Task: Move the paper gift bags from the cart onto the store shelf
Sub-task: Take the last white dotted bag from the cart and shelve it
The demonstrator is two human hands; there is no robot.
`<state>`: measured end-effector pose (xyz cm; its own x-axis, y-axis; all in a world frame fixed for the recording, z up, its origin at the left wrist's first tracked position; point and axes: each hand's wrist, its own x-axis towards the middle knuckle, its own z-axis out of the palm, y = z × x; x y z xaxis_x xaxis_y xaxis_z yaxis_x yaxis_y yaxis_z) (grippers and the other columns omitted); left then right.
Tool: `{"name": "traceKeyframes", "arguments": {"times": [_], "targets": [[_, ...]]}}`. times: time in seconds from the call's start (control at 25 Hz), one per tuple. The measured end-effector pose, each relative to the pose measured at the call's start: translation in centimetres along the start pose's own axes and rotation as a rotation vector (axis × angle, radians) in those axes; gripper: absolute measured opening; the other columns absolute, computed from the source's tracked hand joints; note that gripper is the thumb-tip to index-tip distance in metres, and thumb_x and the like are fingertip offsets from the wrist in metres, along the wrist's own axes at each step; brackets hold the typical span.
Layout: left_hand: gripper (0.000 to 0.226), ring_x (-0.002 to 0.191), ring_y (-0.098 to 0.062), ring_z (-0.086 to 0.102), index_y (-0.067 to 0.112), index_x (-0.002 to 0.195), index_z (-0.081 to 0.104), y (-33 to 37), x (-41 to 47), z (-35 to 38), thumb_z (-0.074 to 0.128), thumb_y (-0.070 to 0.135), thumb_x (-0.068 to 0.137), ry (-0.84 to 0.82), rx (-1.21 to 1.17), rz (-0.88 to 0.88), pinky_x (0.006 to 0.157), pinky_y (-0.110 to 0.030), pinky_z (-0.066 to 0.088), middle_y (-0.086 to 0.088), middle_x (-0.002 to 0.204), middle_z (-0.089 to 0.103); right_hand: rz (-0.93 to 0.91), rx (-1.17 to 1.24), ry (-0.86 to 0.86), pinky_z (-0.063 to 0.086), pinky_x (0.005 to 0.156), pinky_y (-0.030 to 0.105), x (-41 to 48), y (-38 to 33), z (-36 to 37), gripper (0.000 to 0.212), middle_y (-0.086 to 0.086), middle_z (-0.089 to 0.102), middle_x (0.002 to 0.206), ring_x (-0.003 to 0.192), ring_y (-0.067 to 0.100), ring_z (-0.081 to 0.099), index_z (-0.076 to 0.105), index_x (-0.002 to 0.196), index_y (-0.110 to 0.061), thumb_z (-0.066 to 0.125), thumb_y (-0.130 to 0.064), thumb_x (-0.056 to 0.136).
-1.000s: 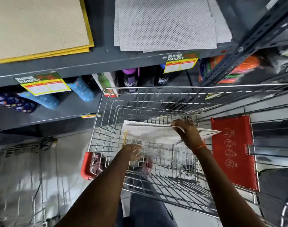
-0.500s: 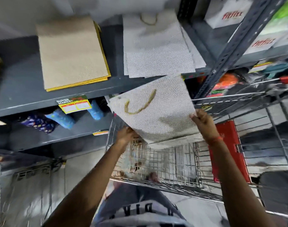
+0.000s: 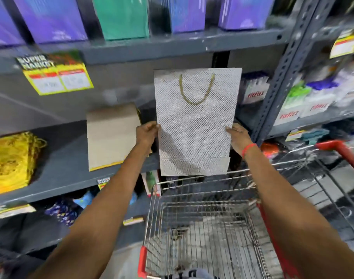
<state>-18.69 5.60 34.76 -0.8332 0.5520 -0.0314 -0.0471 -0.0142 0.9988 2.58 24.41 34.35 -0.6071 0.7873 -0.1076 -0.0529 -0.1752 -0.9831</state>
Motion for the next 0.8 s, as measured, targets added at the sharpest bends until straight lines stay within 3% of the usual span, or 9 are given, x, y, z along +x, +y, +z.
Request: {"name": "traceKeyframes", "arguments": {"times": [0.04, 0.12, 0.24, 0.36, 0.48, 0.56, 0.68, 0.8], "targets": [[0.032, 0.088, -0.019, 0.061, -0.015, 0.12, 0.056, 0.8, 0.8, 0.4, 0.052, -0.005, 0.09, 0.015, -0.01, 0.002, 0.09, -0.038, 0.053, -0.02, 0.109, 0.067, 0.022, -0.021, 0.005, 0.048, 0.073, 0.031, 0.9, -0.9, 0.3, 0.03, 0.002, 0.06, 0.086, 0.079, 0.019, 0.058, 0.056, 0.077, -0.013, 0.041, 0.004, 0.097], [0.029, 0.098, -0.023, 0.055, -0.013, 0.117, 0.059, 2.2, 2.3, 1.1, 0.054, -0.003, 0.09, 0.025, -0.009, -0.007, 0.104, -0.047, 0.046, -0.027, 0.121, 0.062, 0.032, -0.07, 0.026, 0.047, 0.078, 0.038, 2.9, -2.6, 0.5, 0.021, 0.01, 0.06, 0.094, 0.088, 0.027, 0.057, 0.061, 0.094, -0.003, 0.041, 0.001, 0.098], [0.011, 0.1, -0.023, 0.055, -0.001, 0.092, 0.069, 2.5, 3.6, 1.1, 0.058, 0.001, 0.089, -0.011, 0.003, -0.056, 0.108, -0.048, 0.043, -0.013, 0.109, 0.063, 0.099, -0.105, 0.076, 0.044, 0.104, 0.047, 5.0, -4.3, 0.6, 0.032, 0.018, 0.056, 0.131, 0.119, 0.033, 0.054, 0.051, 0.129, 0.004, 0.044, -0.004, 0.098], [0.022, 0.104, -0.025, 0.059, -0.001, 0.104, 0.068, 0.3, 3.0, 0.7, 0.065, 0.011, 0.086, -0.028, -0.019, -0.111, 0.1, -0.039, 0.048, -0.013, 0.111, 0.065, 0.149, -0.026, 0.103, 0.037, 0.111, 0.056, 6.5, -5.6, 0.6, 0.036, 0.022, 0.05, 0.14, 0.128, 0.039, 0.048, 0.049, 0.132, 0.002, 0.046, -0.005, 0.098], [0.019, 0.09, -0.021, 0.062, 0.004, 0.102, 0.069, -1.7, 3.0, 0.4, 0.065, 0.014, 0.086, -0.029, -0.046, -0.153, 0.083, -0.031, 0.05, -0.018, 0.115, 0.067, 0.183, -0.027, 0.114, 0.036, 0.112, 0.054, 8.7, -6.6, 1.0, 0.045, 0.019, 0.045, 0.145, 0.132, 0.037, 0.044, 0.04, 0.141, -0.002, 0.048, -0.006, 0.097], [0.02, 0.084, -0.022, 0.062, 0.001, 0.105, 0.066, -2.1, 4.0, 0.8, 0.063, 0.009, 0.087, 0.029, -0.099, -0.2, 0.078, -0.032, 0.052, -0.022, 0.119, 0.065, 0.173, -0.089, 0.12, 0.035, 0.114, 0.049, 10.5, -6.7, 1.6, 0.043, 0.018, 0.047, 0.143, 0.131, 0.035, 0.046, 0.043, 0.138, 0.001, 0.05, -0.008, 0.096], [0.034, 0.107, -0.03, 0.061, -0.002, 0.121, 0.06, -2.5, 6.0, 2.2, 0.061, 0.008, 0.088, 0.211, 0.045, -0.271, 0.095, -0.034, 0.05, -0.021, 0.127, 0.061, 0.197, -0.368, 0.119, 0.041, 0.097, 0.034, 11.5, -4.4, 2.3, 0.031, 0.019, 0.056, 0.115, 0.099, 0.03, 0.058, 0.058, 0.114, 0.009, 0.054, -0.015, 0.095], [0.037, 0.12, -0.035, 0.056, 0.0, 0.128, 0.056, -3.7, 7.3, 4.6, 0.051, 0.014, 0.094, 0.2, 0.243, -0.349, 0.101, -0.037, 0.047, -0.021, 0.132, 0.058, 0.255, -0.761, 0.107, 0.038, 0.087, 0.032, 10.9, -0.3, 1.8, 0.053, 0.016, 0.058, 0.097, 0.09, 0.023, 0.056, 0.043, 0.134, 0.009, 0.054, -0.022, 0.094]]}}
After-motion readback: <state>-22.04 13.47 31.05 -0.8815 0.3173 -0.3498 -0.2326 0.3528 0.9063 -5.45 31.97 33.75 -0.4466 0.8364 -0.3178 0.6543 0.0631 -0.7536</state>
